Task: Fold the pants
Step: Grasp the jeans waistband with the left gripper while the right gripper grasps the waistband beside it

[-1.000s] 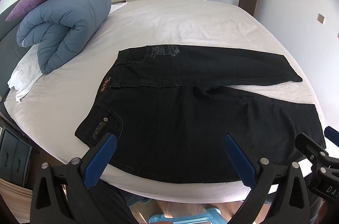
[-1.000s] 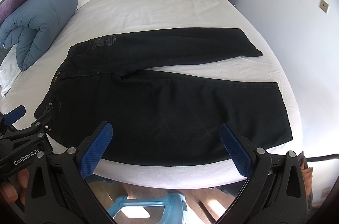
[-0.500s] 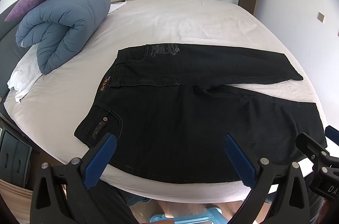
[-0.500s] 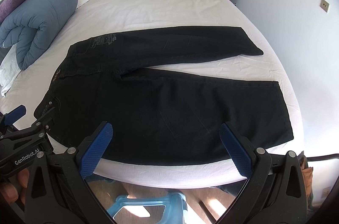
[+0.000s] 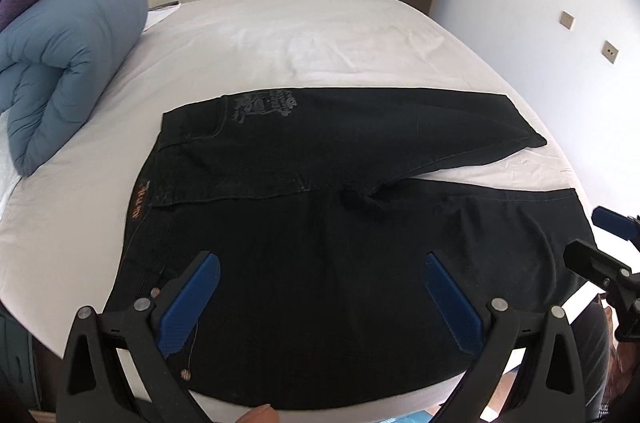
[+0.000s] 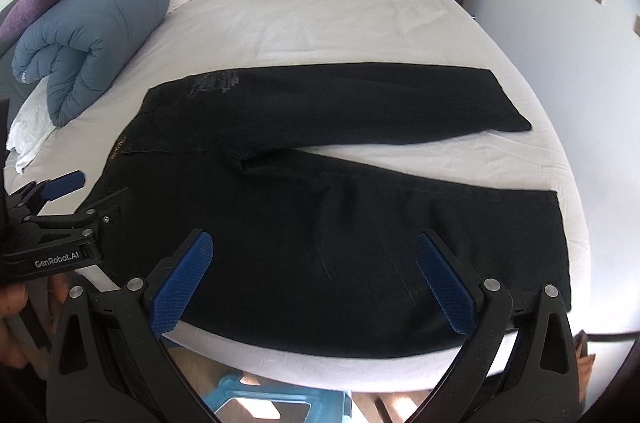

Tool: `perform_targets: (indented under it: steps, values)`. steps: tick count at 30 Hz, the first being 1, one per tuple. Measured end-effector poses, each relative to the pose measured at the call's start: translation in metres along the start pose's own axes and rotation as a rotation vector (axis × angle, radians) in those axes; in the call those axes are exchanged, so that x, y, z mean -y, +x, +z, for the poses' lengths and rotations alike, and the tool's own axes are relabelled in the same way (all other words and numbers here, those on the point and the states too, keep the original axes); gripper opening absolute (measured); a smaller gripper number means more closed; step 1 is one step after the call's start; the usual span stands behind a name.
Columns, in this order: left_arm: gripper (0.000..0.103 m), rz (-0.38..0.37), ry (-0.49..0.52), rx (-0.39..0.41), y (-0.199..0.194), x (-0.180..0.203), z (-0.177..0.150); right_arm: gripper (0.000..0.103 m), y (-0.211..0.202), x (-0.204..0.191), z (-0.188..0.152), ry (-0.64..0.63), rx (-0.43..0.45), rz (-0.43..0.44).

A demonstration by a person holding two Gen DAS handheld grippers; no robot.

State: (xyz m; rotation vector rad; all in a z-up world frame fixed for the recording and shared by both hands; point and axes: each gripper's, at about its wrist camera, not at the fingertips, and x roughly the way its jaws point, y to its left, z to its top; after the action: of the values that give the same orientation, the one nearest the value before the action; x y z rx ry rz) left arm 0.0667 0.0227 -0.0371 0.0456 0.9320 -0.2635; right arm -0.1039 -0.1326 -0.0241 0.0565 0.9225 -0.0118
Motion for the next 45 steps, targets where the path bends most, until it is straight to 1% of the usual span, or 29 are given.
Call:
perform_targets:
  steps: [2,3,6,8,10,11,12,13,15,16,17,18,19,21,23,25,27,28,30,32,33,34,36,38,39,41,45]
  values:
    - [0.103,0.014,0.046,-0.050,0.021,-0.009,0.019,0.103,0.012,0.006,0.018,-0.020,0.011,0.076]
    - [0.103,0.022,0.058,-0.063,0.031,-0.015,0.030,0.103,0.018,0.009,0.028,-0.033,0.018,0.108]
    - [0.103,0.038,0.083,-0.051,0.062,-0.041,0.070,0.103,0.042,0.019,0.060,-0.087,0.016,0.183]
    - [0.103,0.038,0.121,-0.043,0.086,-0.058,0.103,0.103,0.057,0.027,0.081,-0.116,0.026,0.225]
    - [0.103,0.025,0.165,-0.046,0.111,-0.070,0.133,0.101,0.074,0.038,0.101,-0.132,0.031,0.251]
    - [0.103,0.032,0.188,-0.054,0.125,-0.077,0.148,0.099,0.082,0.042,0.109,-0.141,0.034,0.262]
    - [0.103,0.028,0.207,-0.069,0.139,-0.082,0.160,0.098,0.090,0.044,0.117,-0.155,0.035,0.268]
    - [0.103,0.009,0.227,-0.090,0.155,-0.087,0.174,0.097,0.099,0.047,0.124,-0.170,0.033,0.272]
    - [0.097,-0.006,0.256,-0.123,0.183,-0.094,0.193,0.087,0.115,0.051,0.135,-0.194,0.026,0.285]
    - [0.093,-0.022,0.269,-0.157,0.198,-0.097,0.201,0.086,0.125,0.053,0.141,-0.206,0.012,0.292]
    - [0.085,-0.036,0.285,-0.187,0.213,-0.099,0.209,0.083,0.136,0.056,0.147,-0.213,0.001,0.300]
    - [0.081,-0.038,0.302,-0.205,0.223,-0.100,0.212,0.081,0.144,0.058,0.152,-0.222,-0.006,0.315]
    - [0.078,-0.037,0.330,-0.234,0.236,-0.100,0.216,0.081,0.153,0.058,0.156,-0.236,-0.013,0.330]
    - [0.077,-0.033,0.383,-0.281,0.256,-0.100,0.219,0.081,0.163,0.060,0.161,-0.262,-0.016,0.357]
    - [0.074,-0.056,0.413,-0.328,0.272,-0.103,0.219,0.081,0.178,0.058,0.170,-0.287,-0.018,0.381]
    - [0.069,-0.067,0.424,-0.363,0.282,-0.108,0.219,0.078,0.190,0.055,0.175,-0.300,-0.024,0.391]
    - [0.066,-0.099,0.410,-0.392,0.290,-0.114,0.220,0.070,0.203,0.054,0.185,-0.316,-0.037,0.407]
    - [0.061,-0.124,0.393,-0.411,0.294,-0.117,0.219,0.068,0.207,0.048,0.186,-0.325,-0.038,0.413]
    - [0.054,-0.138,0.390,-0.417,0.295,-0.116,0.219,0.060,0.216,0.041,0.191,-0.344,-0.040,0.422]
    - [0.034,-0.146,0.404,-0.414,0.290,-0.111,0.219,0.055,0.224,0.036,0.197,-0.364,-0.051,0.420]
    - [0.026,-0.136,0.413,-0.401,0.287,-0.109,0.219,0.053,0.224,0.034,0.198,-0.371,-0.055,0.419]
    - [0.011,-0.111,0.421,-0.380,0.283,-0.108,0.218,0.053,0.230,0.030,0.204,-0.385,-0.061,0.419]
    - [0.010,-0.105,0.402,-0.323,0.268,-0.110,0.218,0.053,0.238,0.021,0.216,-0.412,-0.058,0.409]
    - [0.009,-0.105,0.404,-0.259,0.245,-0.109,0.213,0.053,0.247,0.015,0.228,-0.435,-0.056,0.402]
    - [0.009,-0.102,0.415,-0.224,0.224,-0.111,0.204,0.053,0.250,0.008,0.233,-0.446,-0.053,0.405]
    - [0.009,-0.091,0.453,-0.165,0.198,-0.105,0.195,0.053,0.257,-0.002,0.246,-0.491,-0.049,0.402]
    - [0.009,-0.081,0.521,-0.076,0.156,-0.085,0.166,0.052,0.272,-0.027,0.265,-0.587,-0.066,0.395]
